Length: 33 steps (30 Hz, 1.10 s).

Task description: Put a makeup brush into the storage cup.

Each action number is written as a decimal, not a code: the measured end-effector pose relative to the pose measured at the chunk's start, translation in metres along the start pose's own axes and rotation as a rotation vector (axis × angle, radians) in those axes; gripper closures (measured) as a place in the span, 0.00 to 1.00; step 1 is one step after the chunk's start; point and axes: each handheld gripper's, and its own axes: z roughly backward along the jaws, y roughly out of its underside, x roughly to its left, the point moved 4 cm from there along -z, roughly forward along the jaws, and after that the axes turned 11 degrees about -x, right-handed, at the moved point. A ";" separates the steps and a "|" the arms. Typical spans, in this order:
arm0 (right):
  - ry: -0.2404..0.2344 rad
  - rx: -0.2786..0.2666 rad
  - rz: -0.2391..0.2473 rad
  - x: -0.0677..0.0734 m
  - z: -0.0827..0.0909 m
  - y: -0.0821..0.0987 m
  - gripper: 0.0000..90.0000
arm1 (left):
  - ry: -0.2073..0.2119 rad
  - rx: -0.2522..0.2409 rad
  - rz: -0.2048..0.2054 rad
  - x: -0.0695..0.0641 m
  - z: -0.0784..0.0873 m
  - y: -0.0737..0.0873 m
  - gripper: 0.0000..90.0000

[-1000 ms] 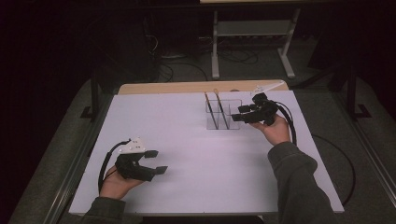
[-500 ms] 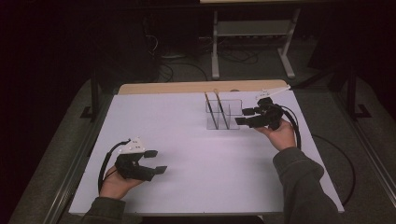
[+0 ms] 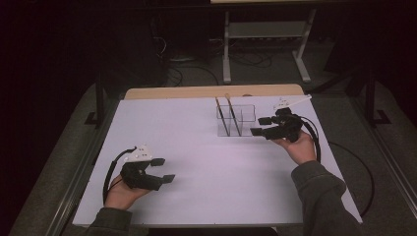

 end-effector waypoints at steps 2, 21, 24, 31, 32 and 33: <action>0.000 -0.001 0.001 0.002 0.001 0.001 0.41 | 0.000 -0.001 0.000 0.000 0.000 0.000 0.32; 0.000 -0.008 -0.004 0.009 0.014 0.014 0.35 | -0.013 -0.009 0.002 0.002 0.001 0.001 0.31; 0.005 -0.012 0.006 0.011 0.016 0.015 0.35 | -0.016 -0.012 0.008 0.003 0.001 0.002 0.31; 0.003 -0.014 -0.005 0.013 0.018 0.023 0.34 | -0.020 -0.014 0.010 0.003 0.002 0.003 0.31; 0.001 -0.009 -0.004 0.014 0.018 0.023 0.34 | -0.021 -0.014 0.010 0.004 0.002 0.003 0.31; 0.002 -0.009 -0.004 0.014 0.018 0.024 0.34 | -0.021 -0.013 0.011 0.004 0.002 0.003 0.31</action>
